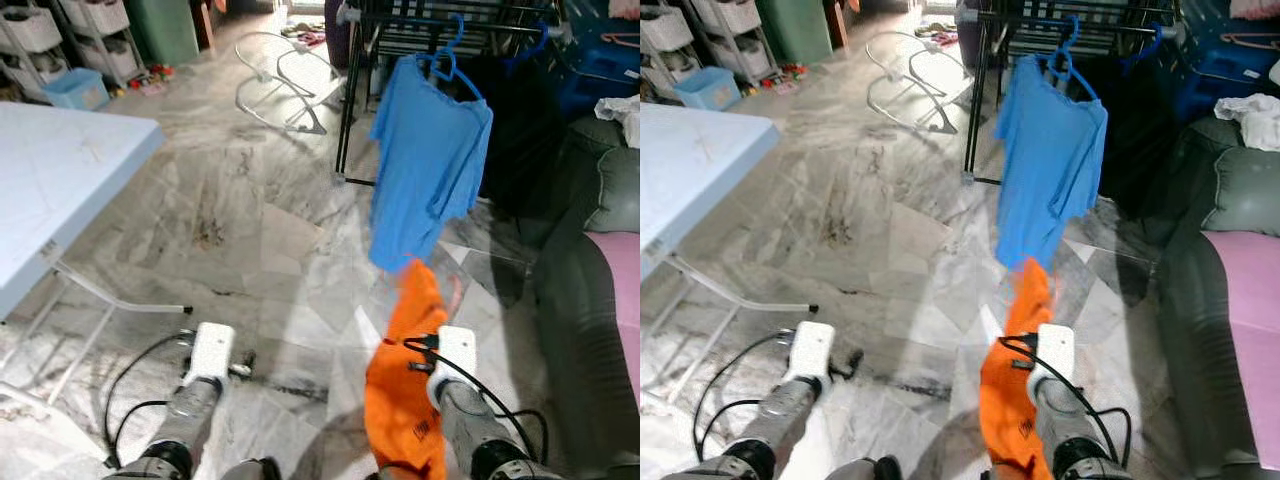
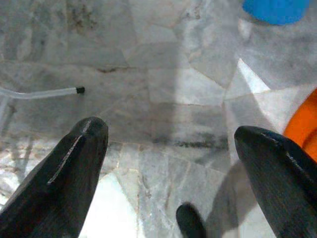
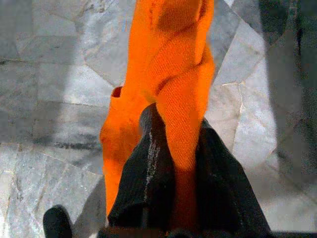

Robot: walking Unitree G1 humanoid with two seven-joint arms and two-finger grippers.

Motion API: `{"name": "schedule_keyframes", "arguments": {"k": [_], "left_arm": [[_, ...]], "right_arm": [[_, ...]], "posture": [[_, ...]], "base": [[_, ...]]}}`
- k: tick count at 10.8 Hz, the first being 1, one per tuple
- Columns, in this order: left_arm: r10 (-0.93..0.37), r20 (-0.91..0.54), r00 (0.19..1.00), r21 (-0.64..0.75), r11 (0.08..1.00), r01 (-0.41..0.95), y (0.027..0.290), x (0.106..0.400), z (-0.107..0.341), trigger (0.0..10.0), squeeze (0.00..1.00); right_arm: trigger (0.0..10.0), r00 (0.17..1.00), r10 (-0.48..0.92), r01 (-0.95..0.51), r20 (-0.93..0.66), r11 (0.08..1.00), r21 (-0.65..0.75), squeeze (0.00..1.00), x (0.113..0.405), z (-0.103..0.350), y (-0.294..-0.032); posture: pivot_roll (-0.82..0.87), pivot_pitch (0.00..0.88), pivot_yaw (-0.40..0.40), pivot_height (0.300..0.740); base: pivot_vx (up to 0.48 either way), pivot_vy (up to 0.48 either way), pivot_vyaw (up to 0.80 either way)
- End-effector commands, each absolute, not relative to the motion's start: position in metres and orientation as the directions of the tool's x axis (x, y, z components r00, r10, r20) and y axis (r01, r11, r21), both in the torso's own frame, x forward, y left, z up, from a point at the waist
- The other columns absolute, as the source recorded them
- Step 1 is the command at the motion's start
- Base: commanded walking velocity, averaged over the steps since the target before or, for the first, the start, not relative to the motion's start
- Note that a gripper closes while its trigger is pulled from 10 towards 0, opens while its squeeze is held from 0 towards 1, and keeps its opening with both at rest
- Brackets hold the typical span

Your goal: Hang hanger

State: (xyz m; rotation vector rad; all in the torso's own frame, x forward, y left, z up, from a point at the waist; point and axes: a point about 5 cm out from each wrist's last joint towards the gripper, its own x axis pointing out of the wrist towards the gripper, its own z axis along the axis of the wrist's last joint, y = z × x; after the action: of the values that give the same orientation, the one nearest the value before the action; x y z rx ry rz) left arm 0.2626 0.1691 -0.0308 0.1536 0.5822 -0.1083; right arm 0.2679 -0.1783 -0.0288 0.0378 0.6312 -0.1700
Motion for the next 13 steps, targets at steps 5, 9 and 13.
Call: {"name": "schedule_keyframes", "arguments": {"k": [5, 9, 13], "left_arm": [[-0.026, -0.65, 0.759, 0.139, 0.978, 0.152, 0.182, 0.242, -0.048, 10.0, 0.0], [-0.015, -0.674, 0.738, 0.11, 0.986, 0.121, 0.177, 0.234, -0.054, 10.0, 0.0], [-0.065, -0.678, 0.733, 0.093, 0.98, 0.173, 0.176, 0.235, -0.053, 10.0, 0.0]], "right_arm": [[0.0, 0.779, -0.176, 0.192, -0.601, 0.981, -0.039, 0.0, 0.259, -0.035, -0.183], [0.0, 0.768, -0.167, 0.173, -0.619, 0.984, -0.05, 0.0, 0.251, -0.041, -0.185], [0.0, 0.768, -0.187, 0.206, -0.612, 0.978, -0.039, 0.0, 0.251, -0.04, -0.186]], "posture": [[-0.25, 0.103, 0.048, 0.74], [-0.25, 0.1, 0.017, 0.74], [-0.29, 0.076, 0.051, 0.74]], "base": [[0.0, 0.0, 0.0], [0.0, 0.0, 0.0], [0.165, 0.0, 0.0]]}}
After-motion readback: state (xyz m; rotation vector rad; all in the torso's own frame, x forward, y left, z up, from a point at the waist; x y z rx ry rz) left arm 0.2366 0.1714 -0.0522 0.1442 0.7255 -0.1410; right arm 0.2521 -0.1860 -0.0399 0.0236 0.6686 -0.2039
